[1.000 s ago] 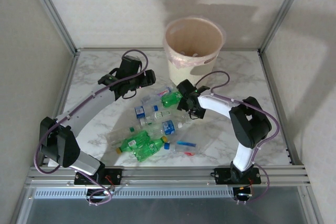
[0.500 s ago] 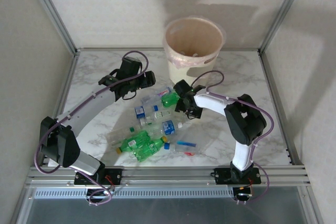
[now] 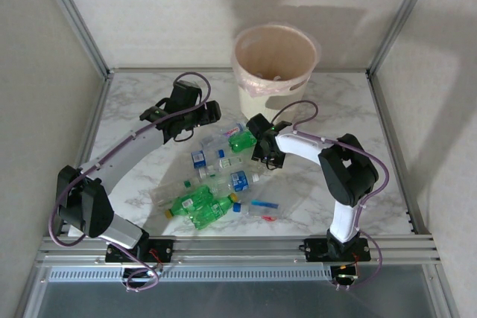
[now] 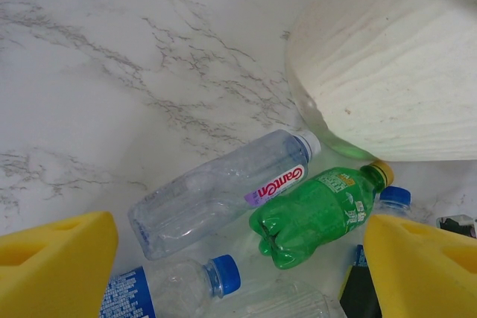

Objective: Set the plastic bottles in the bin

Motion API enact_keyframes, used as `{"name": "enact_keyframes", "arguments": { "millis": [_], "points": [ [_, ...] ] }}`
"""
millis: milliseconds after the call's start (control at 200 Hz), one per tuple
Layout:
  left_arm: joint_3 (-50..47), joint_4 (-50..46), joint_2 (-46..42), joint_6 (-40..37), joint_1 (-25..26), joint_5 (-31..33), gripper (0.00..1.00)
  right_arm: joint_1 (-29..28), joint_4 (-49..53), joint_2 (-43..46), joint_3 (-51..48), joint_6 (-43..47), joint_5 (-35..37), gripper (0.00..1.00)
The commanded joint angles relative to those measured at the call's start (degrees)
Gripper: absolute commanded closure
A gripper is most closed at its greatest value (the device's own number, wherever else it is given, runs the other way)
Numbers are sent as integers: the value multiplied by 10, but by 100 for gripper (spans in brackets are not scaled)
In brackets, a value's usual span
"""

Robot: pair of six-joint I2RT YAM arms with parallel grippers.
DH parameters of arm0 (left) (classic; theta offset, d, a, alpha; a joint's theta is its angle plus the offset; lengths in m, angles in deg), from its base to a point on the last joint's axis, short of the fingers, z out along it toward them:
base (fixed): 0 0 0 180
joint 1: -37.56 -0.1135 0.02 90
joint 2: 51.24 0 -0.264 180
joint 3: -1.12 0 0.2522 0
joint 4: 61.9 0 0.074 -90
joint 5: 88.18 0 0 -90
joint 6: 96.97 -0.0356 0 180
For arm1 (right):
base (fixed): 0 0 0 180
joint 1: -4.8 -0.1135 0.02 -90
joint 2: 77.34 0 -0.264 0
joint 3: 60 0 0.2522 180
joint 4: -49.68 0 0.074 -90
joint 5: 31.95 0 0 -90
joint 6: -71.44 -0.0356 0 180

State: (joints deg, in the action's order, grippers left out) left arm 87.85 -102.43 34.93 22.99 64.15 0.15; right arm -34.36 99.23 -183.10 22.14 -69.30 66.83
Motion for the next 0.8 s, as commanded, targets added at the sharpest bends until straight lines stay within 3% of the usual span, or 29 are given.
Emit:
{"name": "enact_keyframes", "arguments": {
  "millis": [0, 345, 551, 796],
  "points": [
    [6, 1, -6, -7, 0, 4, 14, -4, 20, 12, -17, -7, 1, 46],
    [9, 1, -7, -6, 0, 10, 15, -30, 40, 100, -47, -14, 24, 52],
    [14, 6, -7, -1, -1, 16, 15, -45, 67, 194, -56, -8, 39, 53],
    [26, 12, -3, 4, -7, 24, 14, -63, 118, 288, 33, 38, 32, 59]
  ]
}}
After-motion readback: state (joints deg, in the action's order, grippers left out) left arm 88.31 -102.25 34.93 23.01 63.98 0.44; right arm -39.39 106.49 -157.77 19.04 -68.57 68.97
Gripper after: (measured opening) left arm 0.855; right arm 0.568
